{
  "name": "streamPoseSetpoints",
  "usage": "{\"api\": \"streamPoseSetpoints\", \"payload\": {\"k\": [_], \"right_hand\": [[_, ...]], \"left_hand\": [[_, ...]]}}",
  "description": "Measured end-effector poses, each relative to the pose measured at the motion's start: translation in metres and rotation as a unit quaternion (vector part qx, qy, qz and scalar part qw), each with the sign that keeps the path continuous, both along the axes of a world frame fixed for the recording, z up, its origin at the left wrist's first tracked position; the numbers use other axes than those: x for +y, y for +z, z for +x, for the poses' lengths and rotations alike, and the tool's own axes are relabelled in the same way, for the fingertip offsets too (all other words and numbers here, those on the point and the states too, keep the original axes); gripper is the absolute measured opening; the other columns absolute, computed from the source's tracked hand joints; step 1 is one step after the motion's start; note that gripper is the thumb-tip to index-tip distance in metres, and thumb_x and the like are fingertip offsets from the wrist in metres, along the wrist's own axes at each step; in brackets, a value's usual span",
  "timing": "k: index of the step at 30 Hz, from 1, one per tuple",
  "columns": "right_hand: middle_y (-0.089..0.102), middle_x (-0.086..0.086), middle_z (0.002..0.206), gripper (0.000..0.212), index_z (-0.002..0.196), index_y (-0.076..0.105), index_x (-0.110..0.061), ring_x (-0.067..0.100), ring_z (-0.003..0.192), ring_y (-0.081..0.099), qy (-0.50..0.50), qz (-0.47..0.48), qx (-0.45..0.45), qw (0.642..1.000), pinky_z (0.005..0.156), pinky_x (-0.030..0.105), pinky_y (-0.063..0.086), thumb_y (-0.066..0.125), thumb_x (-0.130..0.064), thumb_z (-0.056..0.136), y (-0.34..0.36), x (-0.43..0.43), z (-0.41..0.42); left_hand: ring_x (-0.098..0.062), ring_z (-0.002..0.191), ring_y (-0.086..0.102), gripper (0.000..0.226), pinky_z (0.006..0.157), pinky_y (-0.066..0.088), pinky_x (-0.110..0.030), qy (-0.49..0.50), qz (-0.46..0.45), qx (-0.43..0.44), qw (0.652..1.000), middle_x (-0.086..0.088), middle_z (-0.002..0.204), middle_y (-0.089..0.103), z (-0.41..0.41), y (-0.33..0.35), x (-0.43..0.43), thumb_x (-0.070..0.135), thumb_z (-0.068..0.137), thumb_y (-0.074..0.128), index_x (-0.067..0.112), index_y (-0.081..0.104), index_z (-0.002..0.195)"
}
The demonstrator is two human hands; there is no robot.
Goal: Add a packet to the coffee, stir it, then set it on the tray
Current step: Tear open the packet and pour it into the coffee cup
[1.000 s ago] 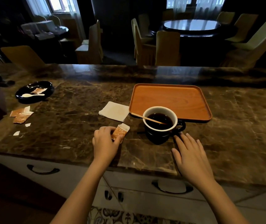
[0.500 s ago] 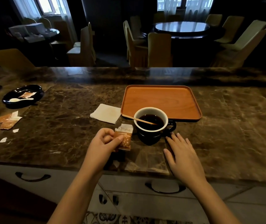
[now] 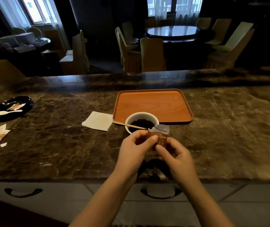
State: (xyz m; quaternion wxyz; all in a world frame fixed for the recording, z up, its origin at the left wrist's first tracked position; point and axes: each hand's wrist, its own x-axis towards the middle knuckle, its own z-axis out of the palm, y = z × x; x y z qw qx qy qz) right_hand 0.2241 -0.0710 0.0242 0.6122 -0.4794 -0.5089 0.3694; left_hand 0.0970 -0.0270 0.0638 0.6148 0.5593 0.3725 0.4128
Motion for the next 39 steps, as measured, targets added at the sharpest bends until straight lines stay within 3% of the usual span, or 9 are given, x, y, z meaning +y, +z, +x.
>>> {"api": "streamPoseSetpoints", "payload": {"k": [5,9,13,16,20,25,30,36,39], "right_hand": [[0.073,0.009,0.096,0.027,0.096,0.069,-0.019,0.026,0.089,0.069,0.007,-0.038,0.134,0.990,0.069,0.029,0.058,0.065,-0.035,0.075,0.012,0.016,0.014],[0.073,0.002,0.078,0.013,0.094,0.064,-0.019,0.017,0.066,0.067,0.053,-0.041,0.057,0.996,0.054,0.022,0.053,0.058,-0.027,0.087,0.032,0.039,0.028],[0.073,0.002,0.072,0.009,0.089,0.063,-0.021,0.017,0.063,0.068,0.115,-0.083,-0.039,0.989,0.050,0.020,0.053,0.054,-0.021,0.090,0.056,0.065,0.048],[0.072,-0.003,0.068,0.008,0.085,0.066,-0.022,0.010,0.059,0.065,0.110,-0.092,-0.070,0.987,0.051,0.017,0.053,0.059,-0.023,0.088,0.065,0.083,0.059],[0.073,-0.005,0.069,0.008,0.081,0.071,-0.020,0.007,0.062,0.065,0.113,-0.121,-0.040,0.985,0.054,0.015,0.052,0.064,-0.018,0.084,0.064,0.101,0.065],[0.071,-0.006,0.063,0.010,0.078,0.070,-0.018,0.006,0.060,0.062,0.084,-0.123,-0.035,0.988,0.056,0.016,0.053,0.064,-0.017,0.085,0.055,0.114,0.062],[0.071,-0.005,0.064,0.011,0.075,0.069,-0.016,0.006,0.061,0.064,0.089,-0.124,-0.040,0.987,0.056,0.016,0.052,0.063,-0.017,0.085,0.053,0.121,0.060],[0.066,-0.003,0.058,0.014,0.075,0.068,-0.010,0.004,0.052,0.060,0.051,-0.097,-0.080,0.991,0.049,0.012,0.049,0.063,-0.018,0.085,0.050,0.125,0.059],[0.066,-0.005,0.054,0.016,0.073,0.068,-0.011,0.002,0.050,0.059,0.046,-0.096,-0.107,0.989,0.047,0.011,0.047,0.064,-0.021,0.085,0.049,0.126,0.058]], "left_hand": [[0.000,0.079,0.067,0.009,0.059,0.050,-0.010,0.001,0.034,0.074,0.997,0.005,0.087,0.072,0.009,0.015,0.015,0.023,0.080,0.064,0.024,0.069,0.088],[0.003,0.073,0.065,0.008,0.053,0.046,-0.005,-0.025,0.100,0.165,0.981,0.004,0.087,0.068,0.012,0.040,0.045,0.020,0.080,0.065,0.023,0.064,0.088],[-0.008,0.074,0.063,0.019,0.064,0.053,-0.019,-0.049,0.190,0.276,0.941,0.003,0.087,0.064,0.014,0.073,0.083,0.019,0.077,0.067,0.023,0.063,0.095],[-0.006,0.072,0.059,0.011,0.064,0.046,-0.019,-0.128,0.168,0.340,0.916,0.005,0.080,0.064,0.015,0.086,0.102,0.017,0.077,0.067,0.018,0.066,0.087],[-0.003,0.063,0.056,0.009,0.052,0.043,-0.012,-0.095,0.166,0.351,0.917,0.005,0.071,0.062,0.018,0.079,0.116,0.015,0.074,0.070,0.012,0.065,0.081],[-0.006,0.064,0.054,0.006,0.057,0.040,-0.018,-0.102,0.144,0.375,0.910,0.004,0.071,0.065,0.014,0.068,0.125,0.021,0.074,0.071,0.016,0.068,0.073],[0.005,0.061,0.061,0.013,0.061,0.041,-0.017,-0.052,0.171,0.341,0.923,0.008,0.067,0.066,0.016,0.063,0.129,0.020,0.074,0.070,0.025,0.066,0.063],[0.012,0.050,0.056,0.017,0.042,0.039,-0.004,-0.085,0.141,0.353,0.921,0.009,0.065,0.067,0.010,0.060,0.131,0.024,0.077,0.068,0.027,0.066,0.060],[0.012,0.052,0.056,0.019,0.050,0.040,-0.012,-0.081,0.142,0.361,0.918,0.009,0.066,0.066,0.008,0.058,0.131,0.025,0.077,0.067,0.027,0.066,0.058]]}}
